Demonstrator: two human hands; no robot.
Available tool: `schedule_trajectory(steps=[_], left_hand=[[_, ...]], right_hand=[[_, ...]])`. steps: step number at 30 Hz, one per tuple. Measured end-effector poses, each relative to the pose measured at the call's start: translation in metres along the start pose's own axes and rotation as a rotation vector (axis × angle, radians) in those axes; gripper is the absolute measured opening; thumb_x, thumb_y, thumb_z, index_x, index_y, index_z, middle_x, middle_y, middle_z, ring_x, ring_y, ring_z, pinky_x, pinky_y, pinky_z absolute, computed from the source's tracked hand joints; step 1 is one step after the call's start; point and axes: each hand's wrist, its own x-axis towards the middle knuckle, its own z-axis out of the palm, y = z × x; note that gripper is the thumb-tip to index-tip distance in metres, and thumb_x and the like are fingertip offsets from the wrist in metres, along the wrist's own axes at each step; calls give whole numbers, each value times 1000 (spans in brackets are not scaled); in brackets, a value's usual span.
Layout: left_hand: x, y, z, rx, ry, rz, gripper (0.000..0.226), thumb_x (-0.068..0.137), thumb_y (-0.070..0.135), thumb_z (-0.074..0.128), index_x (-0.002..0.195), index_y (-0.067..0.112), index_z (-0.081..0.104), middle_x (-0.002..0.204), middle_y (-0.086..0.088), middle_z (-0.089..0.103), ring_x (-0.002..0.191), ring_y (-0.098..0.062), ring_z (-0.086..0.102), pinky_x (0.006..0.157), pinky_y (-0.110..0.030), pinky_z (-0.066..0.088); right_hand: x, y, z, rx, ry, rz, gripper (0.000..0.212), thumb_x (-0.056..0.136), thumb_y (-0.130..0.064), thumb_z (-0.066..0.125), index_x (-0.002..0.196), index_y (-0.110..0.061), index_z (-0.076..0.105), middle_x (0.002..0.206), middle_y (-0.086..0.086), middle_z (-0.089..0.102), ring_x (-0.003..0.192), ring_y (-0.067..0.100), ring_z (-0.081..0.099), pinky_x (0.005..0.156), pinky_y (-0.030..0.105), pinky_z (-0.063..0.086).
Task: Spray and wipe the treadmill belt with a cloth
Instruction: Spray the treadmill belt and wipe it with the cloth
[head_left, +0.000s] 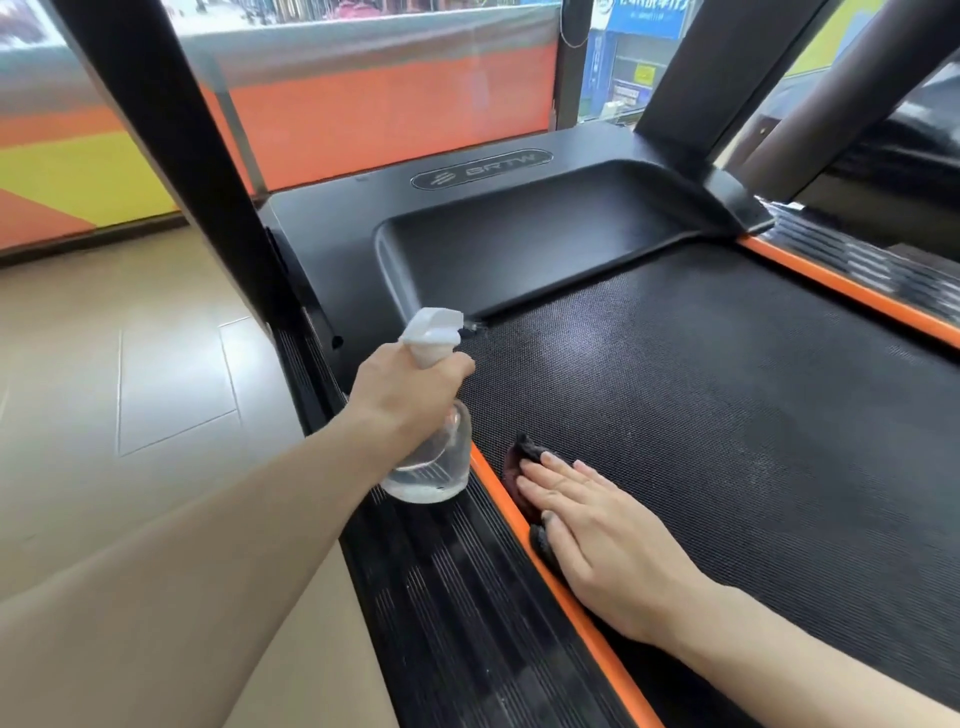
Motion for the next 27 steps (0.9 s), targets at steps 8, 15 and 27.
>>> schedule_trajectory(steps=[8,15,27], left_hand=[[-9,-19,-16,-126,53,68,23,91,45,67,87,24,73,83,-1,74,84,-21,72,78,-36,53],[-19,-41,-12,-318,235,116,6,87,23,70,87,29,72,71,-4,73,71,-25,69,76,-49,60],[-31,-40,-3,-257,243,231,13,85,15,68,88,27,65,68,-13,63,65,-32,60,67,-46,56]], right_hand=[[58,11,-4,-142,-2,-36,77,89,-46,0,155,-21,31,164,-8,21,152,4,5,123,24,-3],[202,19,3,-66,-34,-25,50,105,-26,26,153,-17,35,163,-3,25,152,8,10,124,30,4],[164,13,1,-228,18,-176,50,104,-34,27,149,-19,44,159,-2,34,150,11,21,124,30,11]])
